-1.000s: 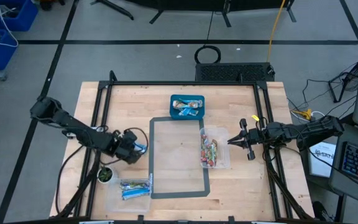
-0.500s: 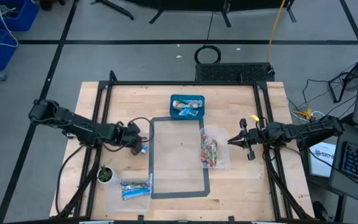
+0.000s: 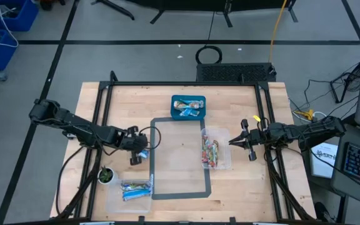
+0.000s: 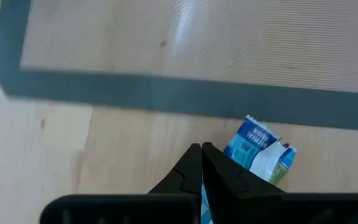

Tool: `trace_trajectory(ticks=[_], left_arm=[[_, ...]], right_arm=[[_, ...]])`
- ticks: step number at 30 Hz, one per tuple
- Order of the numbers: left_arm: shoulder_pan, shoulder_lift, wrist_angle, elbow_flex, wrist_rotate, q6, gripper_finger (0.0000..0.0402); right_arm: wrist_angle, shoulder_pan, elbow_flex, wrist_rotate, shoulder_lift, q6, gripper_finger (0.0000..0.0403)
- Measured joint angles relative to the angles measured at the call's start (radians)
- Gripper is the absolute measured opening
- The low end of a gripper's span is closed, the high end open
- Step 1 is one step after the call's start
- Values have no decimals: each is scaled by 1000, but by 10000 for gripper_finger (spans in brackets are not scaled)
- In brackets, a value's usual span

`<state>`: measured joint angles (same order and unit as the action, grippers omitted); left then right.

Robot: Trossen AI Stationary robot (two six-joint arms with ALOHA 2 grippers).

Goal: Pick and place Granola Bars by type
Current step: Put the purple granola bar into the left transparent bin

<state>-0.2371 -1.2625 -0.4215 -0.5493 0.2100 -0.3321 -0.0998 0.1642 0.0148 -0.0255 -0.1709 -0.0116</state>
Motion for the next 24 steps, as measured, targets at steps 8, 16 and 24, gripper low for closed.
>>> trace_trajectory(ticks=[8,16,24], left_arm=[[-1,0,-10,-36,-131,173,21],[-1,-12,-184,-163,-107,176,77],[-2,-72,-222,-165,-154,143,193]], right_arm=[[0,0,0,0,0,0,20],[0,0,0,0,0,0,20],[0,0,0,0,0,0,20]])
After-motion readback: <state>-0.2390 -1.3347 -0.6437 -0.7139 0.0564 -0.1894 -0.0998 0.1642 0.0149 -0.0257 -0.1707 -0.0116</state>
